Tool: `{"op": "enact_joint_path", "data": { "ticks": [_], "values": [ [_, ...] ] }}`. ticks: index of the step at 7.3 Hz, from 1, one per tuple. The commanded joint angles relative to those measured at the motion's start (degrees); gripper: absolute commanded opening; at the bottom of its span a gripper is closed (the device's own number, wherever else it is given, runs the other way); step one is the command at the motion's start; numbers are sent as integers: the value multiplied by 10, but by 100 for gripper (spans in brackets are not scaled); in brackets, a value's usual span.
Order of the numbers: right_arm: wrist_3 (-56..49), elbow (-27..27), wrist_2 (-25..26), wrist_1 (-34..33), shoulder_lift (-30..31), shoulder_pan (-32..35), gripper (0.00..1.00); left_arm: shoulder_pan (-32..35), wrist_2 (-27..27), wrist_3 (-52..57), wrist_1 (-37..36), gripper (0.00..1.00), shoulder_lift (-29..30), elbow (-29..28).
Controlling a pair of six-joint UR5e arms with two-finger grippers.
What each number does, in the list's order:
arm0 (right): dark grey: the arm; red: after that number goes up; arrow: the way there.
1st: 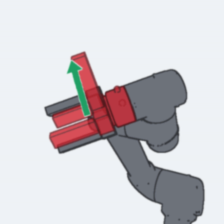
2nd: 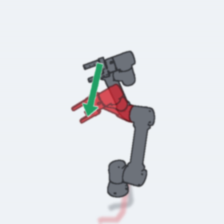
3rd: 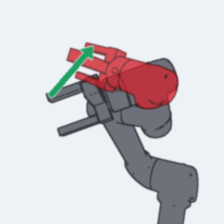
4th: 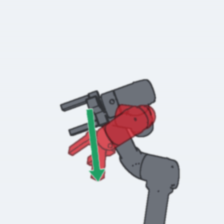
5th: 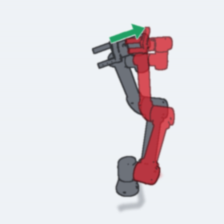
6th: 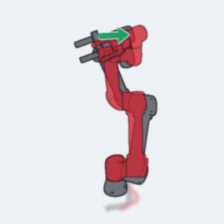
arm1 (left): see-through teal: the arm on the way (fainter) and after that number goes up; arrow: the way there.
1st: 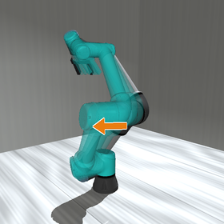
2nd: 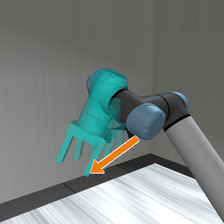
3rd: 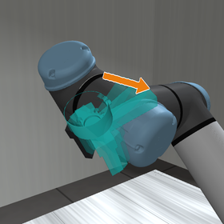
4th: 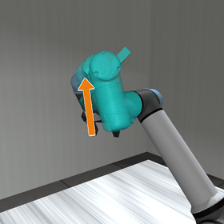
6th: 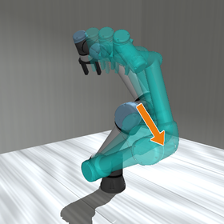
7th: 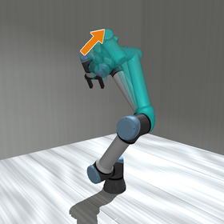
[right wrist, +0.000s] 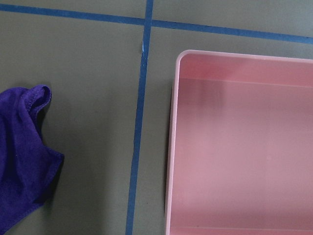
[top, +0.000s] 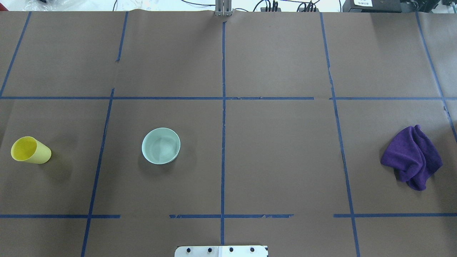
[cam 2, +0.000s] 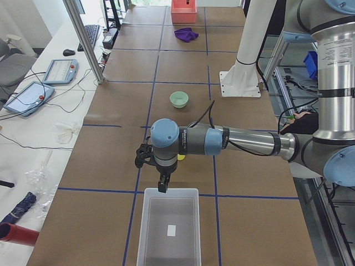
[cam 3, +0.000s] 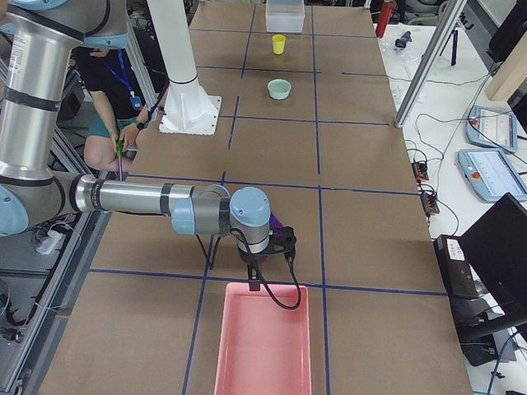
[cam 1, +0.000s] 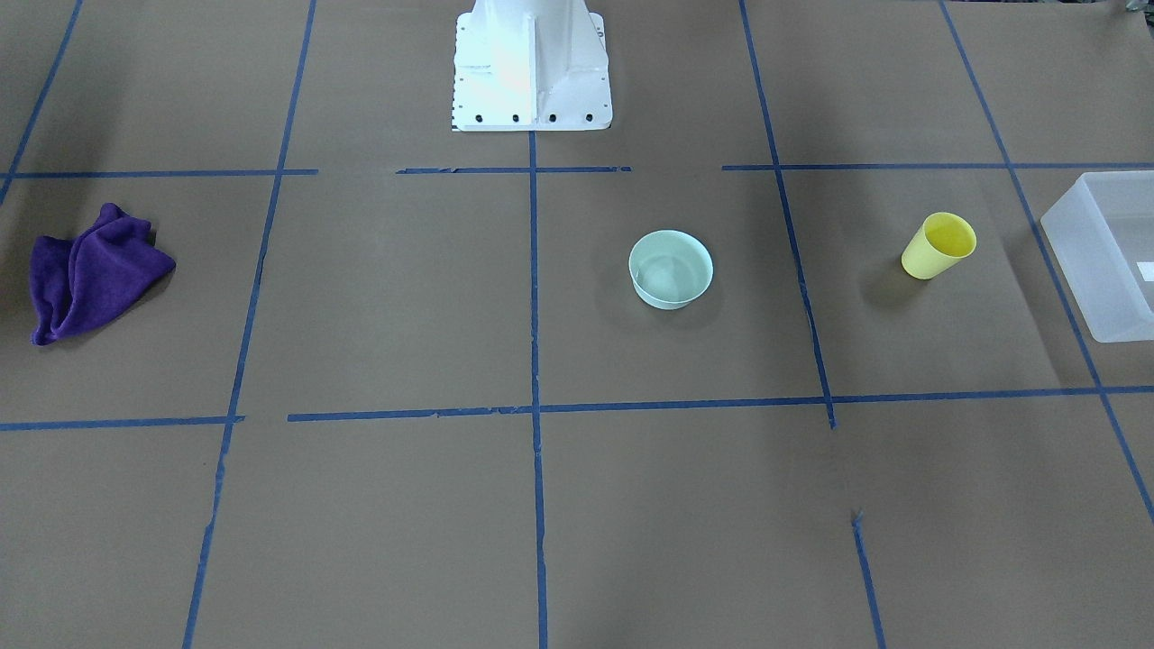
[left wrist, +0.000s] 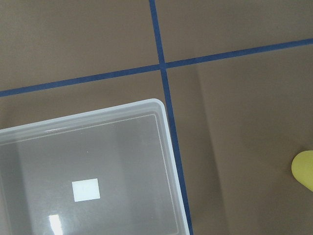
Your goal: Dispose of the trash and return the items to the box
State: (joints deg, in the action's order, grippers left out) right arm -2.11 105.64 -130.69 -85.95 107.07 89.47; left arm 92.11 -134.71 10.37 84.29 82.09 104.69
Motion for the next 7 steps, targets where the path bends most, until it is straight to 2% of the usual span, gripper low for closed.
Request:
{"op": "enact_joint_path", "data": {
  "ticks": [1,5,6,7],
  "values": [
    [-2,0,0,7,0,1,100,0,2,1,2,100,4,2],
    [-4,-7,-6,40,0,0,100,-10,14,1,27,100,10,-1],
    [-4,-7,3,83,-3,-10,100,-11,14,2,28,100,21,0],
    [2,-7,46,157,-4,-35,100,-11,9,-3,33,100,52,-5]
  ]
}}
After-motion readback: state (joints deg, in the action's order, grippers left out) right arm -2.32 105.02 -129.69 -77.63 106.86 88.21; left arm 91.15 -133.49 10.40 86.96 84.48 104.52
